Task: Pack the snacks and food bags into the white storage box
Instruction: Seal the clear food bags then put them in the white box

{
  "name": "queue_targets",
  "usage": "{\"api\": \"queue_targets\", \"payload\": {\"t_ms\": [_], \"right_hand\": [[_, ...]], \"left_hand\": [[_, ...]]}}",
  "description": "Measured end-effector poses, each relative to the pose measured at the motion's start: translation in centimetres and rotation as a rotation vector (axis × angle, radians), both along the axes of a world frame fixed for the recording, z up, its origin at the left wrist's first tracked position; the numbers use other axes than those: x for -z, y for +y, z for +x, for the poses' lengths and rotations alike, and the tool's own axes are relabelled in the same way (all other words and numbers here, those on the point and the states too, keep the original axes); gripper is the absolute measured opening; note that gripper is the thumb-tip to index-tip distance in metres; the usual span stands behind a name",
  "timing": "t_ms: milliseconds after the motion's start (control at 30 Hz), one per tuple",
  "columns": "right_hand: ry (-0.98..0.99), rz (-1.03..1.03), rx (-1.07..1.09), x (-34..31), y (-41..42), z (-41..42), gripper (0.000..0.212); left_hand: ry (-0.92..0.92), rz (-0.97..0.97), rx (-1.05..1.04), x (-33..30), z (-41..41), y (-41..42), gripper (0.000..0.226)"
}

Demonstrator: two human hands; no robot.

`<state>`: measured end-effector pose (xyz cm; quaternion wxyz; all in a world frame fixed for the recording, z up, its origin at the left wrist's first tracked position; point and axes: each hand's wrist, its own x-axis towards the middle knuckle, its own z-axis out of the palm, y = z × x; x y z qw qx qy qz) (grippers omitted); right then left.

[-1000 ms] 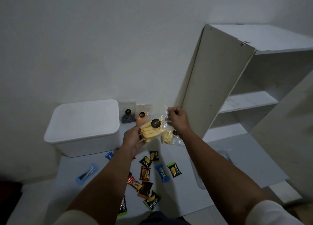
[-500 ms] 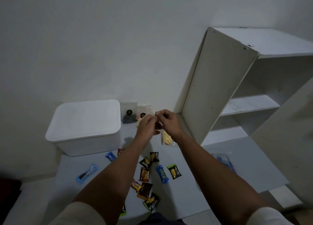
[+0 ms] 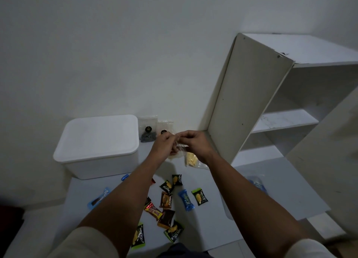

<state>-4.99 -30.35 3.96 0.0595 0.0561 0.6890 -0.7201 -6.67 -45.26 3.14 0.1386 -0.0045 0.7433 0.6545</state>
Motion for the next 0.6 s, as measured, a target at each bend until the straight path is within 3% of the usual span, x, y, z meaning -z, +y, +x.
{"api": "queue_targets", "payload": {"t_ms": [133,300,600], "right_hand": [[0.02,0.123,0.129,0.2,-0.4,-0.1,0.012],[0.227,0.614,0.209,1.1,-0.7,-0.1,0.022],[0.378,1.014,0.121,0.6,-2.7,-0.1,0.031]], "left_hand": [[0.105,-0.254,0.035,0.2,-0.1,-0.9,0.022],[0.13,-0.489,0.021,-0.2,-0.2,-1.8,0.031],[0.135,-0.529,0.031,-1.4,-0.5,-1.0,0.029]]}}
